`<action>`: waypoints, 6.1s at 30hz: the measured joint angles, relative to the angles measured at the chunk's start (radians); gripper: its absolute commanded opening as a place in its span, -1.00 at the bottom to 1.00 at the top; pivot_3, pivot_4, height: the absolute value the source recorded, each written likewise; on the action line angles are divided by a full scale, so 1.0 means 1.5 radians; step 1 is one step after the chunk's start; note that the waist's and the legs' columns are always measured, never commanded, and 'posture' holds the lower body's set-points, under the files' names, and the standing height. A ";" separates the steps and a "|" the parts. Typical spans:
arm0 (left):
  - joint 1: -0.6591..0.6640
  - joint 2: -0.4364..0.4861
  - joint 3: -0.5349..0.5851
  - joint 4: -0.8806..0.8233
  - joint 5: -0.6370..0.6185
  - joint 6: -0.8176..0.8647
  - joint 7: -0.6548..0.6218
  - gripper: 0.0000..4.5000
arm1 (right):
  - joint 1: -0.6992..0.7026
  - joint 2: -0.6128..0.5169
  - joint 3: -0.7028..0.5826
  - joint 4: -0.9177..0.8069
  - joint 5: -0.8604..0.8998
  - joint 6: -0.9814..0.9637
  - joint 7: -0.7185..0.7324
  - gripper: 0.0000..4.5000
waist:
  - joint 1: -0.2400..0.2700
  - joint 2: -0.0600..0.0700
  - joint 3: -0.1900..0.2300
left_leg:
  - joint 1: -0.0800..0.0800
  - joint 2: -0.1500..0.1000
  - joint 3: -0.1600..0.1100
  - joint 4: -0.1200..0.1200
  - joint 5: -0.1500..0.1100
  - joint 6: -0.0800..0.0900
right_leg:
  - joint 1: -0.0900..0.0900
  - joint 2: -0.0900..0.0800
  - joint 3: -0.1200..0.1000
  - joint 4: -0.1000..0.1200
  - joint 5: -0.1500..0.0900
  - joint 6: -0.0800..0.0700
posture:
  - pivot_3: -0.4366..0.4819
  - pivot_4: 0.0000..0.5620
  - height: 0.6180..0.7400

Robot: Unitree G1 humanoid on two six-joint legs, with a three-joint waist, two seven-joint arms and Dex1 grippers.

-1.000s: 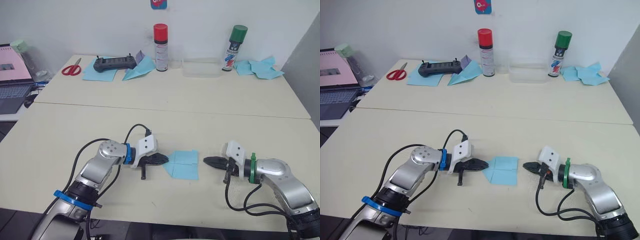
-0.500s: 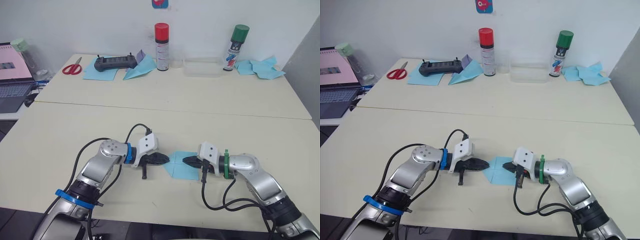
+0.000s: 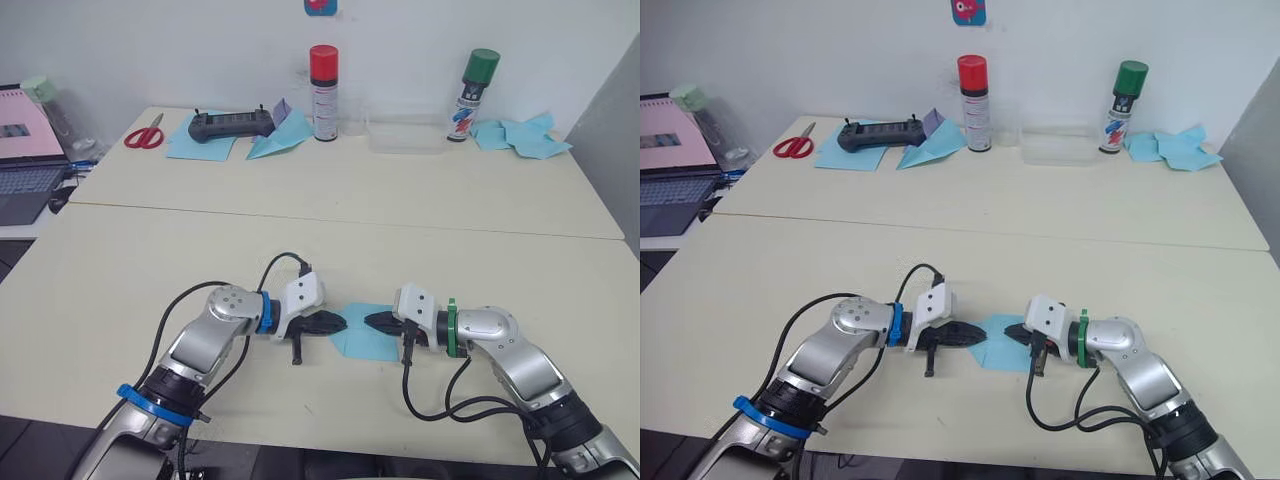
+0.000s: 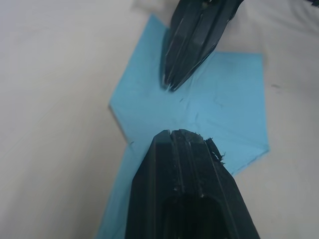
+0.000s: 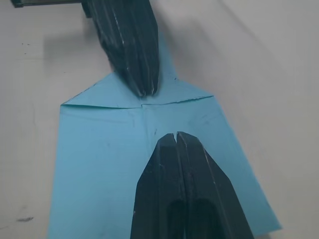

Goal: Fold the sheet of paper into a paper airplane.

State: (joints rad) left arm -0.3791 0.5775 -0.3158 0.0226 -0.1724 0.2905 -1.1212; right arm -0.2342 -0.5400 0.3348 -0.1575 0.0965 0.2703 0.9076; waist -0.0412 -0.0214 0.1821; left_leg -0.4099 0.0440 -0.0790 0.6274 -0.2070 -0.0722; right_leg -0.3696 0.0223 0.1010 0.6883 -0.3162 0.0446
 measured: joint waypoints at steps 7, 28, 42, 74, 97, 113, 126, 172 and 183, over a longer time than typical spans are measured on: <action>0.031 0.055 0.055 0.006 -0.017 -0.014 -0.003 -1.00 | 0.013 -0.006 -0.004 -0.011 0.003 0.000 0.002 -0.99 | -0.001 0.000 0.000 | 0.001 0.000 0.000 0.000 0.000 0.000 | 0.000 0.000 0.000 0.000 0.000 0.000 | -0.05 -0.47 1.00; 0.045 0.202 0.184 -0.206 -0.189 0.108 -0.106 0.54 | -0.035 -0.001 -0.169 0.029 0.281 0.287 0.021 0.06 | -0.009 0.002 0.004 | -0.004 0.000 0.000 -0.001 0.000 0.000 | -0.004 0.000 0.000 -0.001 0.000 -0.001 | -0.05 -0.47 1.00; 0.069 0.202 0.184 -0.226 -0.194 0.125 -0.100 0.56 | -0.045 0.033 -0.139 0.035 0.292 0.333 0.036 -0.99 | -0.009 0.002 0.004 | -0.005 0.001 0.000 -0.001 0.000 0.000 | -0.005 0.000 -0.001 -0.001 0.000 -0.001 | -0.05 -0.47 1.00; 0.074 0.222 0.242 -0.188 -0.225 0.180 -0.058 0.56 | 0.056 -0.157 -0.081 -0.068 0.160 -0.351 0.182 0.53 | -0.007 0.002 0.005 | -0.002 0.001 0.000 0.001 0.000 0.000 | -0.003 0.000 -0.001 0.002 0.000 -0.001 | -0.05 -0.47 1.00; 0.066 0.042 0.105 -0.140 -0.128 0.137 0.082 -0.99 | -0.060 0.009 -0.030 0.097 0.123 -0.024 0.074 -1.00 | -0.001 0.002 0.005 | -0.004 0.000 0.000 0.001 0.000 0.000 | -0.005 0.000 -0.001 0.004 0.002 -0.004 | -0.05 -0.47 1.00; 0.078 0.034 0.057 -0.064 -0.060 0.042 0.071 -0.99 | -0.030 -0.009 -0.030 0.028 0.105 0.070 0.075 -1.00 | -0.005 0.002 0.004 | -0.002 0.000 0.000 0.001 0.000 0.000 | -0.003 0.000 0.000 0.004 0.000 -0.001 | -0.05 -0.47 1.00; 0.071 0.036 0.054 -0.045 -0.056 0.018 0.042 -1.00 | -0.193 0.027 -0.208 0.114 0.326 0.566 -0.046 0.33 | -0.006 0.002 0.004 | -0.001 0.000 0.000 0.000 0.000 0.000 | -0.003 0.000 0.000 0.005 0.000 -0.001 | -0.05 -0.47 1.00; 0.092 0.052 0.059 -0.081 -0.047 0.023 0.032 -1.00 | -0.205 0.032 -0.063 0.119 0.261 0.394 0.066 -0.99 | -0.011 0.003 0.004 | -0.003 0.000 0.000 -0.001 0.000 0.000 | -0.004 0.000 -0.001 0.000 0.000 -0.001 | -0.05 -0.47 1.00; 0.089 0.059 0.061 -0.075 -0.049 0.023 0.024 -1.00 | -0.132 0.007 -0.001 0.105 0.112 0.006 0.157 -0.99 | -0.012 0.003 0.004 | -0.003 0.001 0.000 -0.001 0.000 0.000 | -0.003 0.000 -0.001 0.000 0.000 -0.001 | -0.05 -0.47 1.00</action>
State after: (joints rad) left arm -0.2450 0.6655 -0.2244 -0.0906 -0.2460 0.3252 -1.0859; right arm -0.4316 -0.5294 0.3334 -0.0007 0.2640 0.2794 1.1431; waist -0.0592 -0.0171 0.1874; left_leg -0.4145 0.0449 -0.0790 0.6256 -0.2072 -0.0723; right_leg -0.3749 0.0225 0.0997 0.6885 -0.3166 0.0438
